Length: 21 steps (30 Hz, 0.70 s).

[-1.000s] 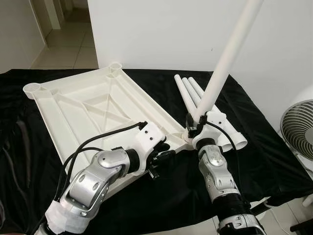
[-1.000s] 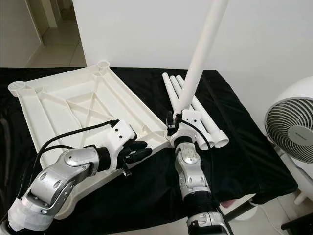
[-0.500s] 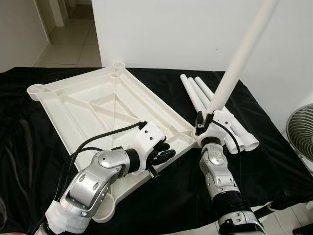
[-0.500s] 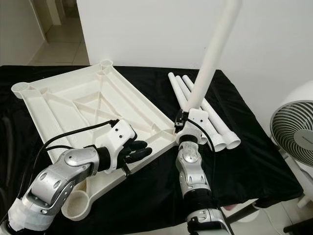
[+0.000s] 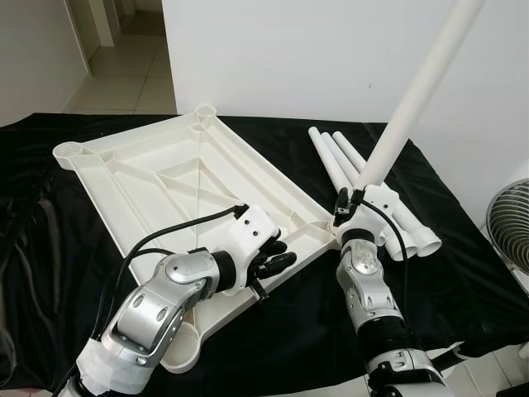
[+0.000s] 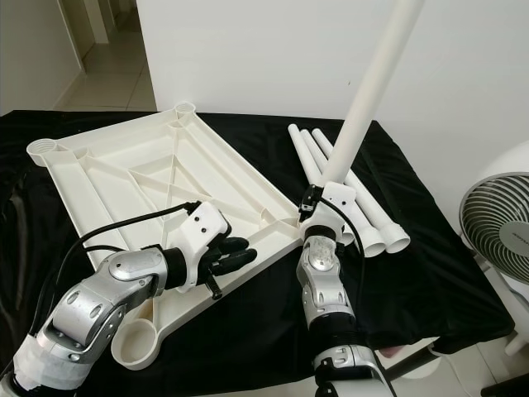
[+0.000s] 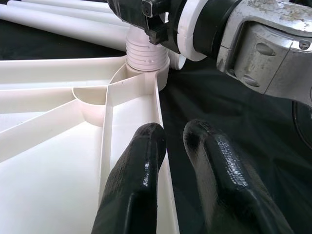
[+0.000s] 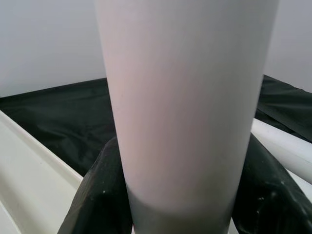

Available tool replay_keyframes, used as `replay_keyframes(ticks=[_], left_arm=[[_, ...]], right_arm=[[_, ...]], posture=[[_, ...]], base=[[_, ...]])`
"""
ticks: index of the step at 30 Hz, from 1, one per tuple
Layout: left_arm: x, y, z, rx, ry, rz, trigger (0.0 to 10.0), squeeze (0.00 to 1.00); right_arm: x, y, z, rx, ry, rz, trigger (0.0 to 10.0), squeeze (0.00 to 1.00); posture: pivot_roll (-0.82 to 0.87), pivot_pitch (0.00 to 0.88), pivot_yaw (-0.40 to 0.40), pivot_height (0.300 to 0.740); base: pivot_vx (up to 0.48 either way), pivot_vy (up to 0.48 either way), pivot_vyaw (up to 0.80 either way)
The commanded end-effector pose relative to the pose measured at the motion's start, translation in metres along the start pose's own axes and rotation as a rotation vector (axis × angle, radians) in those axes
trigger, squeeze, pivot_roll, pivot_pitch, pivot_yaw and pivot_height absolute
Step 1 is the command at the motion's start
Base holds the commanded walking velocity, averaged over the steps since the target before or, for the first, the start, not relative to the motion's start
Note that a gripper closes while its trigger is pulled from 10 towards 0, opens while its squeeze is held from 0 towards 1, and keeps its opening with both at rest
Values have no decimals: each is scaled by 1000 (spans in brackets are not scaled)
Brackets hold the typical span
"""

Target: Building children table

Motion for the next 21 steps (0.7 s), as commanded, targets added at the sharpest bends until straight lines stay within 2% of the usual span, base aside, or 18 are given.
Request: replay_keyframes(ticks=[1, 8, 9, 10, 11, 15, 21], left_arm=[[3, -1, -1, 9, 8, -11, 10000, 0], [3, -1, -1, 8, 7, -11, 10000, 0], [3, -1, -2, 7, 6, -11, 10000, 0], [3, -1, -2, 7, 6, -11, 10000, 0], [3, -1, -2, 7, 6, -12, 10000, 0], [2, 0, -2, 5, 4, -15, 10000, 0], [3, 0, -2, 5, 5, -17, 10000, 0]], right_arm=[[-43, -10, -10, -38, -33, 189, 10000, 0], [-41, -8, -10, -35, -35, 174, 10000, 0], [-39, -8, -9, -26, -29, 160, 10000, 506], [-39, -8, -9, -26, -29, 160, 10000, 506], [-35, -8, -9, -10, -19, 131, 10000, 1000], [-29, -6, -10, 29, -10, 71, 10000, 1000], [-27, -5, -11, 48, -12, 51, 10000, 1000]], posture=[[45, 69, -39, 740], [43, 70, -40, 740], [42, 69, -42, 740], [42, 69, -42, 740], [42, 68, -43, 740], [39, 64, -45, 740], [39, 63, -46, 740]], base=[[0, 0, 0], [0, 0, 0], [0, 0, 0], [0, 0, 0], [0, 0, 0], [0, 0, 0], [0, 0, 0]])
Point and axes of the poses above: a point about 5 cm out from each wrist's last joint towards the gripper, its own y axis pointing out of the wrist towards the gripper, its own x axis along the axis of the wrist's last joint, z = x × y, the point moved 1 cm from there along y, pointing out of the wrist towards the gripper, and after that the axes turned 15 degrees about -y, right-handed, at the moved point
